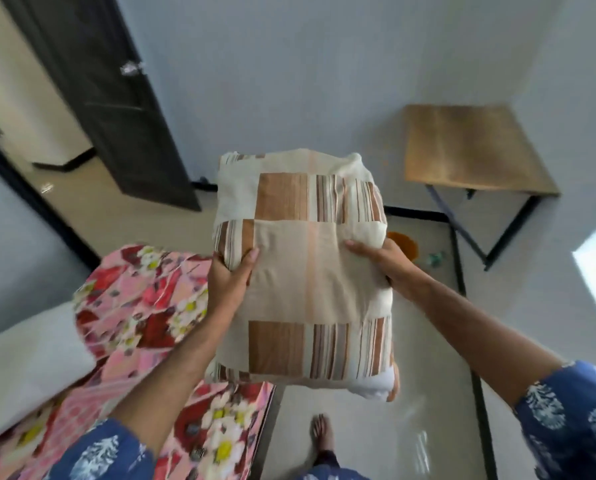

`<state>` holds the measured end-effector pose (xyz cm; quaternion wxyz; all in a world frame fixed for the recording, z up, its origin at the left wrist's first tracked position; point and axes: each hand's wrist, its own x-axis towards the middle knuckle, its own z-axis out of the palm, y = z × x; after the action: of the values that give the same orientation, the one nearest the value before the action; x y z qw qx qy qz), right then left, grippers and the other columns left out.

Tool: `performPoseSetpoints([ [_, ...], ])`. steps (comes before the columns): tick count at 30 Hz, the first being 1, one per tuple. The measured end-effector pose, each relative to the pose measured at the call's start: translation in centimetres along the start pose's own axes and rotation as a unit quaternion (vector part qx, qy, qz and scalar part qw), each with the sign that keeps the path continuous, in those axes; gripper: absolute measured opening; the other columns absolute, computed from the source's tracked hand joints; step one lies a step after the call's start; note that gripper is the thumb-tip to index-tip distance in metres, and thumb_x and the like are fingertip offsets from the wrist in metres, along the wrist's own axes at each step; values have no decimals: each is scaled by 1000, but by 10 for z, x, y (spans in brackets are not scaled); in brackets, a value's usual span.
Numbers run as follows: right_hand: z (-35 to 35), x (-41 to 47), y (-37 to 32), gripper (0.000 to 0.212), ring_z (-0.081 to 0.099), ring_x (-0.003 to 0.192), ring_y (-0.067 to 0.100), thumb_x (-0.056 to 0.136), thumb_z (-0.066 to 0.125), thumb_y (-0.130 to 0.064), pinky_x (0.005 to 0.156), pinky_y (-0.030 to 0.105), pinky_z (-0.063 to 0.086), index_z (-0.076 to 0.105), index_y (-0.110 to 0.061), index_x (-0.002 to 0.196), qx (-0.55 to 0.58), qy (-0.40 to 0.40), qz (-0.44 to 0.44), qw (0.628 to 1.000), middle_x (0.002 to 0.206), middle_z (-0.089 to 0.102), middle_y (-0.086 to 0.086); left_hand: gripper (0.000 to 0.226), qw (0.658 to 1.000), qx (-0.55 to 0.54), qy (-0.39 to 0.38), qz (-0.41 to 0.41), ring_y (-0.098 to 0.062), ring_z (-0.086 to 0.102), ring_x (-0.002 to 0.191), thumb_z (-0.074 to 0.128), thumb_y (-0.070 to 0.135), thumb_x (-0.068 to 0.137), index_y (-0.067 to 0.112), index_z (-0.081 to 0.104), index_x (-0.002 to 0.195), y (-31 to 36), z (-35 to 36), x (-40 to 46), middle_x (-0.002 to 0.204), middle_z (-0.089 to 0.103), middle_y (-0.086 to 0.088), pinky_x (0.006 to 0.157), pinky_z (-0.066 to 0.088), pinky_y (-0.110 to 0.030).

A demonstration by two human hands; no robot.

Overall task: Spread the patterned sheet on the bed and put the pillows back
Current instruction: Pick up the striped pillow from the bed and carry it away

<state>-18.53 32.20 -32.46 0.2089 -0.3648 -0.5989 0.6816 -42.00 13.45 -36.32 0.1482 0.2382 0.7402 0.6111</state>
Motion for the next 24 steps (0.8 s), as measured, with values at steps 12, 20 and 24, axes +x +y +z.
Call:
performPoseSetpoints([
  [12,-205,154,-105,47,75,99,27,81,84,-34,87,44,61,69,-10,118,21,182,-61,981,110,77,7,52,975,-56,-202,74,-3,67,100,75,49,86,24,60,129,98,273,198,112,71,9,78,51,-17],
  [20,-348,259,-141,40,75,96,25,80,84,-29,89,41,60,71,-11,112,30,253,-77,964,110,77,7,55,953,-69,-271,114,-5,65,109,75,50,86,29,56,134,138,447,281,121,68,10,95,54,-29],
  [24,-426,316,-149,34,75,96,25,78,86,-29,88,41,60,71,-17,106,24,266,-76,961,106,77,5,47,942,-83,-308,102,-4,64,112,74,43,89,34,56,131,154,536,313,123,67,11,100,52,-31],
])
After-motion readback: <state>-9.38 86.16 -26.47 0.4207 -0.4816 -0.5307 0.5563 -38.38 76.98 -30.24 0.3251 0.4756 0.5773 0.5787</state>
